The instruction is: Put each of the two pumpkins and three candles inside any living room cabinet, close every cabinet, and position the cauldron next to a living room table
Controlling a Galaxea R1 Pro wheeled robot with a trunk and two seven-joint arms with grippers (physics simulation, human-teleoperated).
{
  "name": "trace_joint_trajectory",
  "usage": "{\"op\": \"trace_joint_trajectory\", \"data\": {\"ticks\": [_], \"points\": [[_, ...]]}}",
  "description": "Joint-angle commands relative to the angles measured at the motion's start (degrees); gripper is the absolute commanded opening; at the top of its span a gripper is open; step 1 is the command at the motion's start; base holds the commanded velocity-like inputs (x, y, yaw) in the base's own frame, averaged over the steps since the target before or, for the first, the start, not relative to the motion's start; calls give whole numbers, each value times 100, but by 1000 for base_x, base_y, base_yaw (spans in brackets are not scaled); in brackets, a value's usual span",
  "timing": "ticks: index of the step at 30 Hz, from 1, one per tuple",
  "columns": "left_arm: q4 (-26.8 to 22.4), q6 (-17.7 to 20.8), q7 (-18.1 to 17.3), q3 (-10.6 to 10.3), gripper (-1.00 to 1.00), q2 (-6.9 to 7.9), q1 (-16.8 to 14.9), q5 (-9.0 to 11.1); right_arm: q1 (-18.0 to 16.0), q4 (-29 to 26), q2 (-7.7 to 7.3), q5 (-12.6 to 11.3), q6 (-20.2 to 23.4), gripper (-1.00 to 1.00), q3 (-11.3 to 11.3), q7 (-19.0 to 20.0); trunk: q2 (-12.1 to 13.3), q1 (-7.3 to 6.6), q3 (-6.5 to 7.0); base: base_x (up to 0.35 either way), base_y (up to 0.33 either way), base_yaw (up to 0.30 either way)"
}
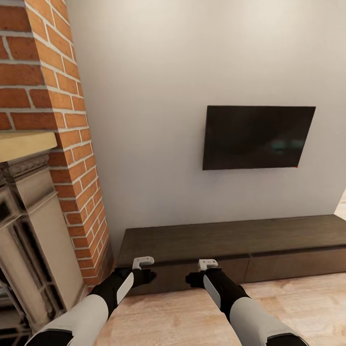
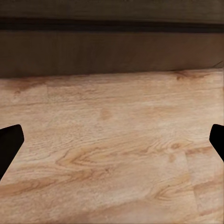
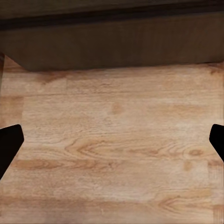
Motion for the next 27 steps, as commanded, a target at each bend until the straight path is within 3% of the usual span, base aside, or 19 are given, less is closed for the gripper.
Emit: {"op": "trace_joint_trajectory", "data": {"ticks": [1, 27], "points": [[-10, 28, 5, -18, 100, 2, -3, 54, -3, -10, -4, -45, 28, 100, 27, -24, -46, 23, -26, 0, 0, 0], [-16, -99, 5, -18, 100, 2, -2, 54, -3, -11, -22, -49, 8, 100, 13, -31, -1089, 594, -492, 0, 0, 0]]}}
